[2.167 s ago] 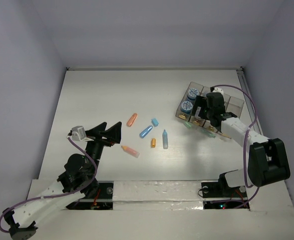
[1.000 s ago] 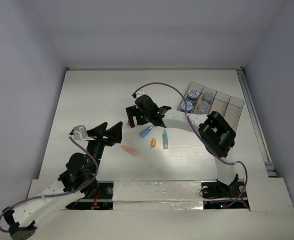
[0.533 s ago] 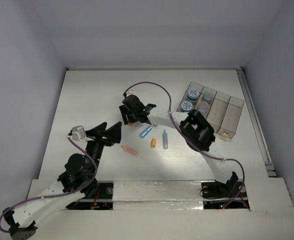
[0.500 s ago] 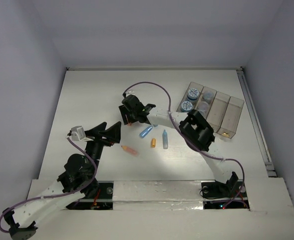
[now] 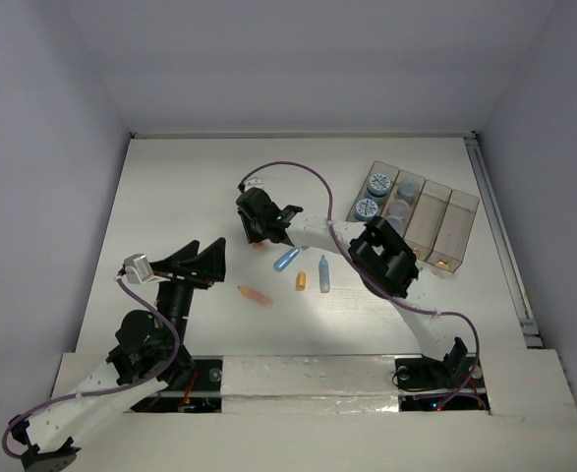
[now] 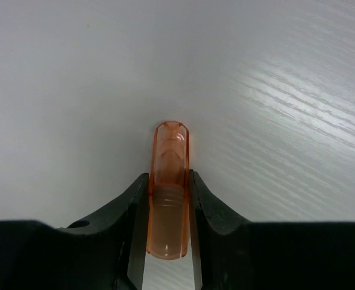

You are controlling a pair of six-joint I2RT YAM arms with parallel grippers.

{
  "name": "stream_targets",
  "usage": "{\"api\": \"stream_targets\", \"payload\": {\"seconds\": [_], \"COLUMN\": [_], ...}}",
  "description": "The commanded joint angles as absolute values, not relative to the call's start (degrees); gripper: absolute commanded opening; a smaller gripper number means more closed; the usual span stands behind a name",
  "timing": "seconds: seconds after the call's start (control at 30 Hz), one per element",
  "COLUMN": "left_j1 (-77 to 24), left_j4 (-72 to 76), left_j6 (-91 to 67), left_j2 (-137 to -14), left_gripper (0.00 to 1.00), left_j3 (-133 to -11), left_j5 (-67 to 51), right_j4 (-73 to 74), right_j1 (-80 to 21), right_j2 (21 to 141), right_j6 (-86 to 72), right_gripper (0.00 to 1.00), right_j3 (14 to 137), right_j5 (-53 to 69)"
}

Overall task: Sort the stationery into containers
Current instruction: Pick up the stationery from the center of the board, then place the stationery in the storage box.

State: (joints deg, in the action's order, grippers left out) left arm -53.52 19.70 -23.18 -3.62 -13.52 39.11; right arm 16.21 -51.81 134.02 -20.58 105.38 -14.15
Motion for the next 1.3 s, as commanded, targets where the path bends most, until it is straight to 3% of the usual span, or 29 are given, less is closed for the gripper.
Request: {"api": "stream_targets", "payload": {"seconds": [0.0,0.1,0.33,0.57,0.7,0.83,1.17,1.27], "left_j1": [-53.44,-53.44,-53.44,-53.44,-53.44,-53.44,-53.44,-53.44], "left_j4": [20.92,21.18,23.46,26.36,28.3,30.41,30.59,30.59], "left_j6": [-23.47,-23.47,-23.12,-23.29,-23.47,-23.91,-23.12,-22.94], "left_j2": [-4.22,-4.92,-8.95,-18.36,-21.53,-24.7,-27.69,-27.77], "left_gripper": [0.99,0.99,0.99,0.99,0.99,0.99,0.99,0.99], "left_j3": [-13.36,-13.27,-13.18,-14.85,-15.03,-15.03,-15.47,-15.47], "left_j5": [39.81,39.9,38.41,32.97,30.59,28.74,28.65,28.83], "right_j4": [8.9,4.32,-12.29,-13.8,-12.57,-9.58,-8.09,-7.12], "right_j1": [-52.47,-51.86,-43.34,-25.8,-16.63,-7.39,-4.22,-4.22], "right_j2": [133.43,128.09,107.1,82.32,71.14,66.71,67.4,68.46], "right_j6": [-22.5,-23.03,-26.98,-27.5,-30.32,-30.15,-29.01,-29.0], "right_gripper": [0.15,0.14,0.1,0.1,0.1,0.1,0.14,0.21], "right_j3": [106.0,103.63,82.91,54.38,44.76,38.5,33.84,34.8], "right_j5": [-12.22,-12.83,-7.74,-12.3,-12.48,-13.1,-18.19,-20.2]}}
